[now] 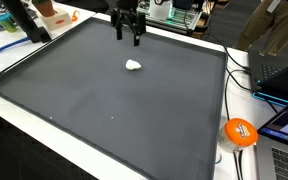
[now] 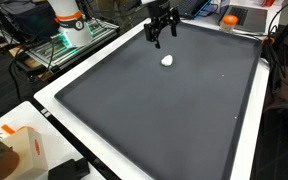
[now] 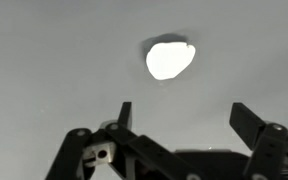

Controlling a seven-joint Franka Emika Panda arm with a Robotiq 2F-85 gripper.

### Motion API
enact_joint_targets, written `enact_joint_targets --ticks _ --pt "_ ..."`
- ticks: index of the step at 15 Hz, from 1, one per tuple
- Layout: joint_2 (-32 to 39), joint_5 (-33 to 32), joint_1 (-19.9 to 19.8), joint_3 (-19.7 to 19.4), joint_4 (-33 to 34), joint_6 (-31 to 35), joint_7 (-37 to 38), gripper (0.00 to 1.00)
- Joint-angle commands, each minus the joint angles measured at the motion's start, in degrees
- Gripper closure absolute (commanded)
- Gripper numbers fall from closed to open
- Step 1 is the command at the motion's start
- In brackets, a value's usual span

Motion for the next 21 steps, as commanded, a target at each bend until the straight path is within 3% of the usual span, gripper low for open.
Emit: enact_joint_targets --ticks 1,5,10,11,12,17,18,21 --pt "1.8 0.5 0.4 0.6 -1.1 8.0 1.4 0.00" --pt "3.4 -0.1 0.9 0.4 -3.7 16.9 1.6 0.00" --pt "6.7 -0.5 4.2 -3.0 -8.3 29.7 1.7 0.00" --pt "6.5 0.6 3.5 -1.6 -8.8 31.2 1.4 0.00" --pt "6.3 0.4 1.7 -0.3 -7.0 27.7 0.1 0.00" --pt "6.8 0.5 1.8 -0.3 -7.8 30.1 0.2 0.00" --pt "7.5 2.5 5.8 -4.3 -8.9 33.4 -0.7 0.00" --pt "8.8 7.3 10.3 -8.1 -10.5 39.6 -3.2 0.00"
